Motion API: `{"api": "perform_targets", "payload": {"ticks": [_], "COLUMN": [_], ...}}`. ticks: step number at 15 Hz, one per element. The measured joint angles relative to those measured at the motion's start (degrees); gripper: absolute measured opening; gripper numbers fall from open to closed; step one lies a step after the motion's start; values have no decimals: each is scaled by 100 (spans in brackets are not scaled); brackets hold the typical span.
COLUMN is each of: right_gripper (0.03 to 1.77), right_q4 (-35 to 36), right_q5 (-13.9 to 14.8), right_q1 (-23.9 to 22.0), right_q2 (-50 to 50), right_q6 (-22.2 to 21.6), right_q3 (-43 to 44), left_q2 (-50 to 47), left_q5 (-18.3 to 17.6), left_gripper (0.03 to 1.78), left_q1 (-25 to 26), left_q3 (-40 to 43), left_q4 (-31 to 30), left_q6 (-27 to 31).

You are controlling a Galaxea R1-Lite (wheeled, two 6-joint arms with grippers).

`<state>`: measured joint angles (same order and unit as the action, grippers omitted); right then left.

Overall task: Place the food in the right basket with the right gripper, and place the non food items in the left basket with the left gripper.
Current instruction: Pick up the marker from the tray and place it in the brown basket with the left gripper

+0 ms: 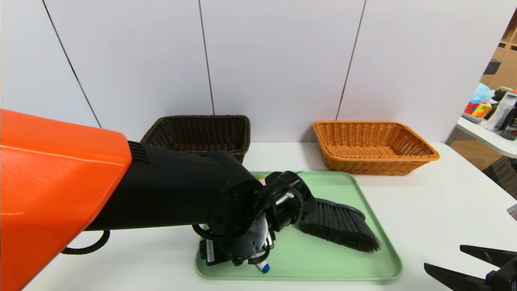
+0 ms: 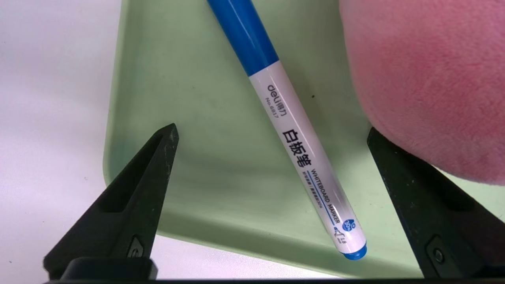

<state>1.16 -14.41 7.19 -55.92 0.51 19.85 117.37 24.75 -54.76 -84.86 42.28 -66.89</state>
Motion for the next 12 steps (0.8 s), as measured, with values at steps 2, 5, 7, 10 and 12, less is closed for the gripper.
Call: {"api": "perform_targets", "payload": {"ticks": [2,5,7,10,12], "right_gripper": [171,171,171,171,171], "right_q4": [-4,24,22,5,-6], "right_q5": [2,2,2,0,0], "right_q1": [0,0,0,0,0], "right_q2": [0,0,9,41,60], "right_q6": [-5,-2,0,0,-5], "right_q3": [2,2,7,16,16], "left_q2": [-1,5,11,33,49], "left_q5": [28,57,55,41,35], "left_gripper": [138,97,78,19,19], "left_q1": [0,-11,-15,-17,-20], "left_q3": [5,5,5,-4,-6], "left_q4": [9,11,6,0,0], "left_q6": [7,11,18,35,33]}}
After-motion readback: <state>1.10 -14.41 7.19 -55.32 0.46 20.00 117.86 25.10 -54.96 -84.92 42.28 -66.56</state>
